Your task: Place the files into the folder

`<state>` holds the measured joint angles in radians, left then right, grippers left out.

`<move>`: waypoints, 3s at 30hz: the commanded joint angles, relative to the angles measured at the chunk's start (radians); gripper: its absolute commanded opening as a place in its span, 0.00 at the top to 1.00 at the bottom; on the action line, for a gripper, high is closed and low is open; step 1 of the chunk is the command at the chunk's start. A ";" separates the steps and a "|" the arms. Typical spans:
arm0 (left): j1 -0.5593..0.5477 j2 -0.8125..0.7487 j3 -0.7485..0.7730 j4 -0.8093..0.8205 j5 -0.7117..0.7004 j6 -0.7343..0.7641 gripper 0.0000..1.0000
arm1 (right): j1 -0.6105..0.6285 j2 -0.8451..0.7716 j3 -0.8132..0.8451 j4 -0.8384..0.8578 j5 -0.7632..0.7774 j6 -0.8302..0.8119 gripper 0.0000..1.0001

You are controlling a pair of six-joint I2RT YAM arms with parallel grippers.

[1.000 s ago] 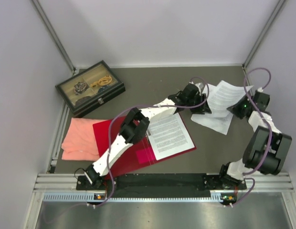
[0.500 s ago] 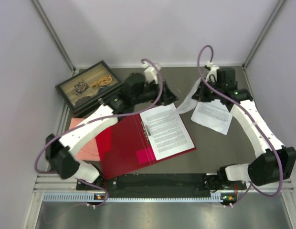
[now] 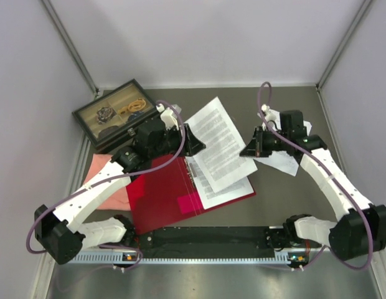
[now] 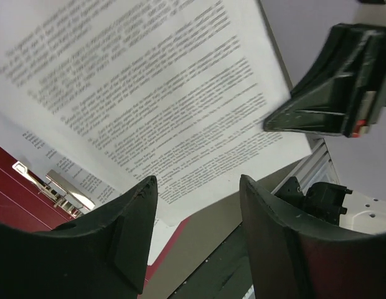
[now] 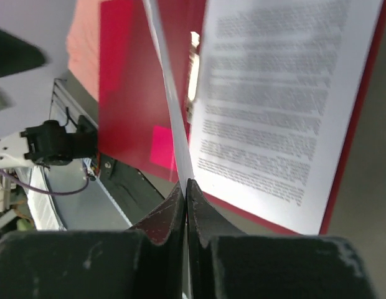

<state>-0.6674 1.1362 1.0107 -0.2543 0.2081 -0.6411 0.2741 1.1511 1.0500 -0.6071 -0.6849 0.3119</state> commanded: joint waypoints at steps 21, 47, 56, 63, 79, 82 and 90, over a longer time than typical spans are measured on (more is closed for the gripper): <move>0.040 0.034 -0.006 0.059 0.088 0.009 0.41 | -0.099 0.335 -0.137 0.096 -0.130 -0.105 1.00; 0.045 0.031 -0.026 0.076 0.119 -0.011 0.41 | -0.030 0.325 -0.208 0.236 -0.117 0.041 1.00; 0.046 0.031 -0.027 0.076 0.123 -0.011 0.41 | -0.007 0.329 -0.231 0.267 -0.116 0.069 1.00; 0.046 0.034 -0.034 0.081 0.128 -0.014 0.41 | -0.006 0.328 -0.251 0.288 -0.110 0.093 1.00; 0.048 0.036 -0.040 0.087 0.137 -0.015 0.41 | 0.005 0.334 -0.271 0.322 -0.071 0.139 1.00; 0.048 0.037 -0.041 0.090 0.136 -0.012 0.41 | 0.007 0.328 -0.251 0.282 -0.039 0.124 0.73; 0.046 0.088 -0.029 0.162 0.172 -0.017 0.41 | -0.010 0.300 -0.095 0.031 0.306 0.061 0.09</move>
<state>-0.6243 1.1942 0.9737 -0.1989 0.3435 -0.6559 0.2718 1.4933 0.8375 -0.4625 -0.5880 0.4118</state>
